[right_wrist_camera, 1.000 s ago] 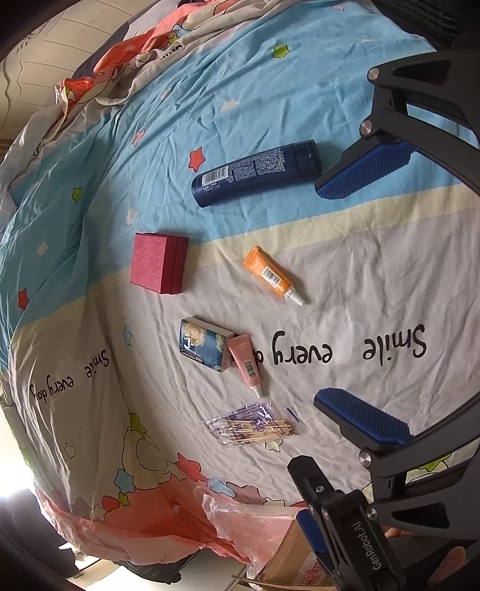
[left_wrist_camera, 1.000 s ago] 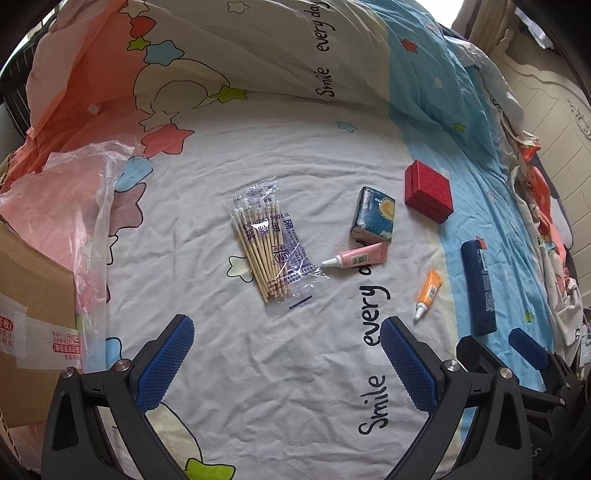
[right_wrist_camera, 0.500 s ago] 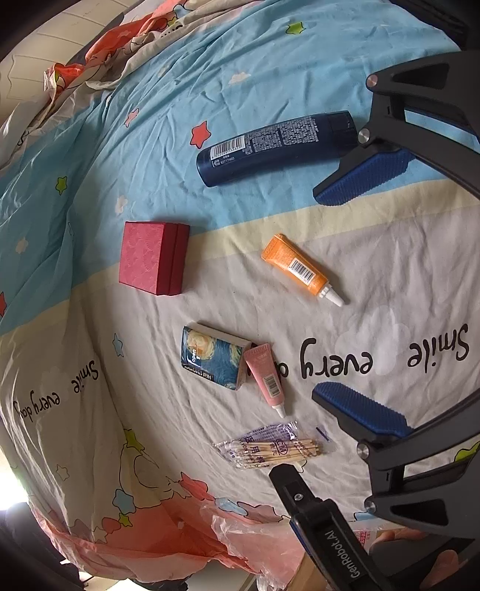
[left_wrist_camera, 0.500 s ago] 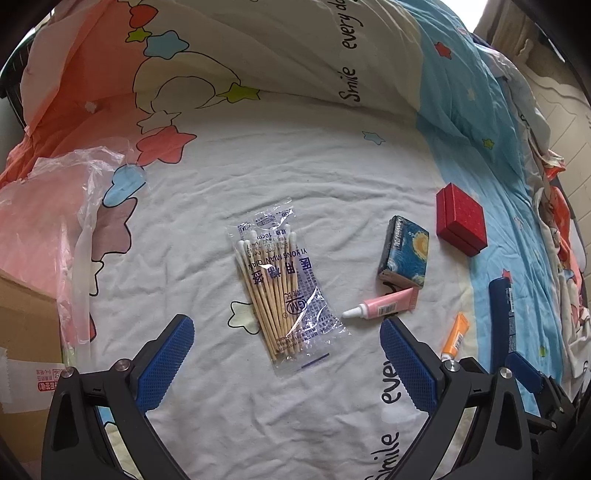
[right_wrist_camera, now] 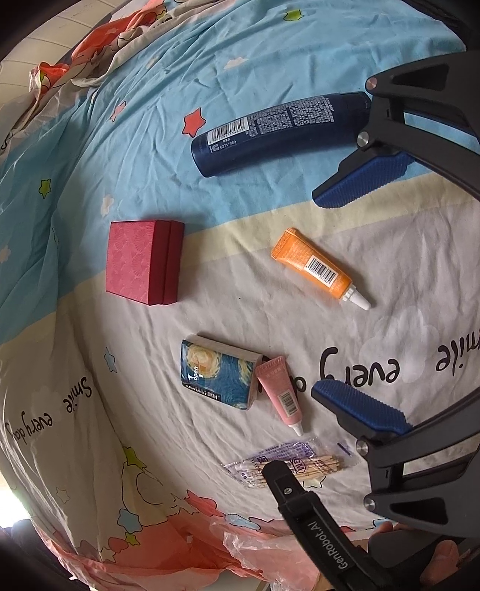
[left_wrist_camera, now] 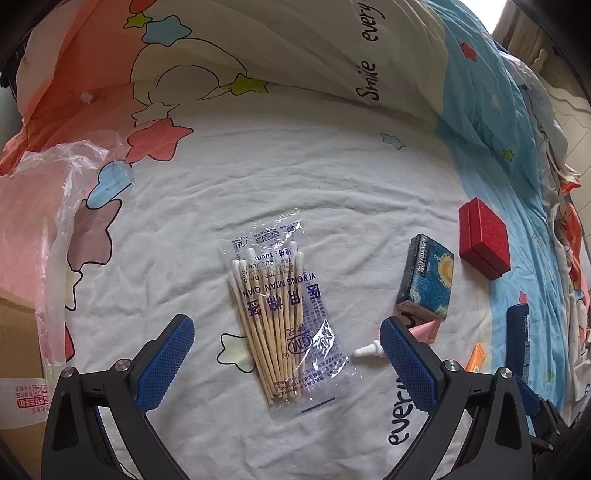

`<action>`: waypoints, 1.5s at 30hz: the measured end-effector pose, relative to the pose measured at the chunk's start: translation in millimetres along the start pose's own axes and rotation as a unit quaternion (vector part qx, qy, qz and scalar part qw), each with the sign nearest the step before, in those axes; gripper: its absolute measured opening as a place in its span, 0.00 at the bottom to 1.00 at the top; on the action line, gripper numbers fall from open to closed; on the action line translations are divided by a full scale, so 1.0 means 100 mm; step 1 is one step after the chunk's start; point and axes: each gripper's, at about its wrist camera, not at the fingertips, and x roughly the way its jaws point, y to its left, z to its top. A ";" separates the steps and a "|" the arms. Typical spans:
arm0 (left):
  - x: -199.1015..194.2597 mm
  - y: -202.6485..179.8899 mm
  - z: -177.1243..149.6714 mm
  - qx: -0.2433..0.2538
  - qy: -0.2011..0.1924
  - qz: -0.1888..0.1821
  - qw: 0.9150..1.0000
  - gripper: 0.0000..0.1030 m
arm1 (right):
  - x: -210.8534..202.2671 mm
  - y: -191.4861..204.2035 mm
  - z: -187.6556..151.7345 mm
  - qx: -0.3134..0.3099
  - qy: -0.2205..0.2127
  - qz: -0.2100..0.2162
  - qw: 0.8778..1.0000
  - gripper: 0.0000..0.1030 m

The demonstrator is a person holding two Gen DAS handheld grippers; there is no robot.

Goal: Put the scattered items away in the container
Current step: 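Reach the left tool to the cotton swab bag while the right tool approaches the orange tube, then close the left tool on the swab bag while the right tool grasps the orange tube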

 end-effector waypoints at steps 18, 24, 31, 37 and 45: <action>0.31 0.00 -0.03 -0.015 0.027 0.020 0.999 0.65 | 0.29 -0.05 0.00 0.016 0.037 -0.021 0.999 0.71; 0.25 0.01 0.00 -0.012 0.022 0.031 0.999 0.51 | 0.29 0.03 0.01 -0.013 0.026 -0.049 0.998 0.52; 0.20 0.01 0.06 -0.011 0.023 0.028 0.999 0.34 | 0.26 0.06 0.01 -0.020 0.023 -0.048 0.998 0.29; 0.20 -0.02 0.03 -0.002 0.028 0.021 0.999 0.27 | 0.24 0.10 0.00 -0.025 0.027 -0.036 0.999 0.18; 0.13 -0.13 0.01 0.027 0.030 -0.008 0.999 0.22 | 0.25 0.05 0.02 -0.034 0.028 -0.020 0.999 0.18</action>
